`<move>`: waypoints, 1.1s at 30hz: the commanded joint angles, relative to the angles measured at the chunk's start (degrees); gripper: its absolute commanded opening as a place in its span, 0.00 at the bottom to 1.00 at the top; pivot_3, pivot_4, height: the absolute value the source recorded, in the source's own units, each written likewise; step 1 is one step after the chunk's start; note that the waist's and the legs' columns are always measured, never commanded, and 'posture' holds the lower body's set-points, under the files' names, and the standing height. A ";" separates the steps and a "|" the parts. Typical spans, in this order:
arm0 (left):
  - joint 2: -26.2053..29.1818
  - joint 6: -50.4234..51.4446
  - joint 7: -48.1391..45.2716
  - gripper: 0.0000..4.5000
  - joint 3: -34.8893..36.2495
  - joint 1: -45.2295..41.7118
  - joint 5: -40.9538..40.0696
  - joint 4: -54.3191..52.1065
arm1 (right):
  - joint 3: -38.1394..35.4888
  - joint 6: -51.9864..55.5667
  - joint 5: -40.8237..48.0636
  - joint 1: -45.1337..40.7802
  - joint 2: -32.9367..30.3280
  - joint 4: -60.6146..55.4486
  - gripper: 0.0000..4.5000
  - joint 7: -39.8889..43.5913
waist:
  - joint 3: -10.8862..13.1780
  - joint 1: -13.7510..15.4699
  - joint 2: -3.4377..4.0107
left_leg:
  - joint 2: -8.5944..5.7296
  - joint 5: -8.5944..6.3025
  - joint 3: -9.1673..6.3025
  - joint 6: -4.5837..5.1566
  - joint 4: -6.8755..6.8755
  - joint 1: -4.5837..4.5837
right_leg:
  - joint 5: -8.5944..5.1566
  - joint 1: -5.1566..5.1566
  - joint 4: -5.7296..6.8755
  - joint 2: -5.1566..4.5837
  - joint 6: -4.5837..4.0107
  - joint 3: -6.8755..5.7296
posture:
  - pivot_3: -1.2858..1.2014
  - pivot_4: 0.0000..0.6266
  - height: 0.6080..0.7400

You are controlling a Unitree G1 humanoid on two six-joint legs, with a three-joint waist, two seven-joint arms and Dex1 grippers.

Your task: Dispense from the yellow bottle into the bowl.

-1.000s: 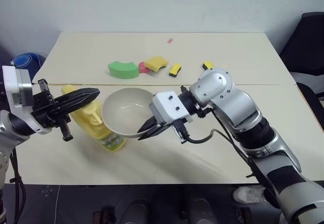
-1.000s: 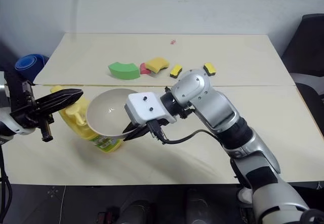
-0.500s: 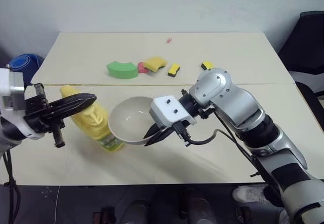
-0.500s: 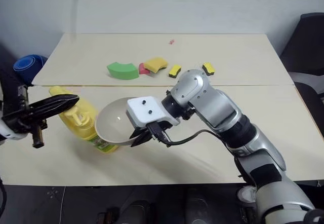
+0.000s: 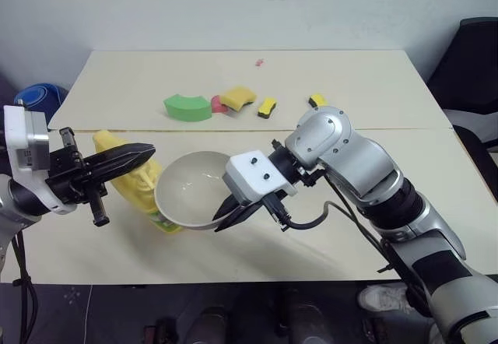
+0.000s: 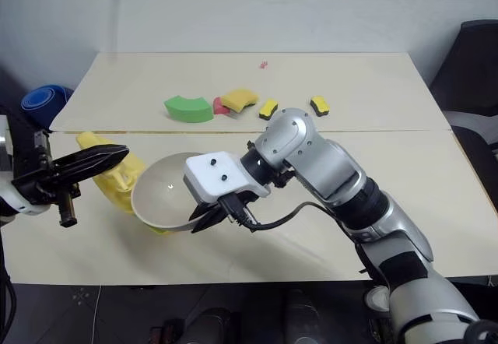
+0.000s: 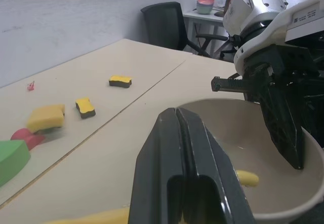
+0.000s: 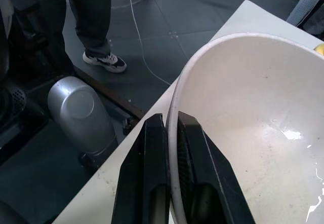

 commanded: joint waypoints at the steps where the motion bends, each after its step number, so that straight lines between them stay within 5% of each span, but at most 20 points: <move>1: 0.28 0.54 -0.07 0.00 -2.86 1.97 3.43 -0.56 | -0.92 1.14 1.57 -1.98 0.84 -2.82 0.00 -0.69 | 0.00 0.09 0.00 | 0.00 0.01 0.00 -0.01 0.00 0.00 | -0.01 -0.01 0.03 0.00 -0.02 0.00 | 0.52 0.24 1.00; 26: -6.53 -5.85 5.48 0.00 -9.47 10.11 11.55 1.53 | -1.21 3.65 3.46 -3.39 1.15 -1.80 0.00 -1.11 | -0.66 0.21 1.06 | 0.00 0.06 0.04 -0.10 -0.29 0.86 | -0.10 0.60 -0.07 -0.05 -0.18 0.11 | 0.52 0.24 1.00; 33: -6.63 -5.82 5.85 0.00 -6.28 7.07 7.01 1.56 | -1.46 3.85 3.44 -2.33 0.76 -1.88 0.00 -1.96 | -0.69 0.21 1.10 | 0.01 0.07 0.04 -0.12 -0.30 0.87 | -0.11 0.60 -0.06 -0.04 -0.19 0.11 | 0.52 0.24 1.00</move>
